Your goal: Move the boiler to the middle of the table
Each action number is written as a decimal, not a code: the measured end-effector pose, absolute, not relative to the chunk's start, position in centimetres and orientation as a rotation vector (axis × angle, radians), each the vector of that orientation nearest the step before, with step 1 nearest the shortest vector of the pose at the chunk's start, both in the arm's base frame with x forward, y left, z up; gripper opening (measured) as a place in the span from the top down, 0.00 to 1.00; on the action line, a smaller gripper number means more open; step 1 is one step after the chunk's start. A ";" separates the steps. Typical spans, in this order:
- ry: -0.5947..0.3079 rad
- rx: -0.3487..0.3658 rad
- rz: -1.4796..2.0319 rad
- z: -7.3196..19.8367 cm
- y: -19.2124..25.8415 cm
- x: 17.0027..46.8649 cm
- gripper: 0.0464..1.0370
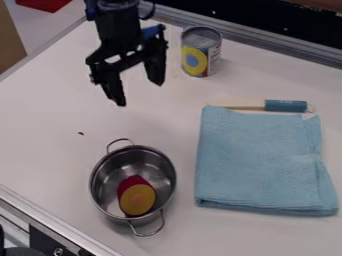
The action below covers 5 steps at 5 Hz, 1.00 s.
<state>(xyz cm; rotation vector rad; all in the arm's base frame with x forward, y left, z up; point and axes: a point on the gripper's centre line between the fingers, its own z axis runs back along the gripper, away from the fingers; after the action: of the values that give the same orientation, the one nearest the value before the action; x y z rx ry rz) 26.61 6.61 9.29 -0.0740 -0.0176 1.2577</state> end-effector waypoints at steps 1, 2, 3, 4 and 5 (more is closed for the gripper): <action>-0.091 -0.086 1.020 8.7 8.2 27.8 0.04; -0.187 -0.110 0.877 8.6 10.1 30.2 0.04; -0.258 -0.066 0.759 8.2 10.5 32.5 0.04; -0.336 -0.046 0.620 8.3 8.4 34.2 0.04; -0.330 -0.041 0.596 8.3 4.4 35.6 0.04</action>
<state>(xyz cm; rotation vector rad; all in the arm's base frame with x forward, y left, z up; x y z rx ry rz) 35.58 4.43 8.34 -0.0410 -0.3300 0.5964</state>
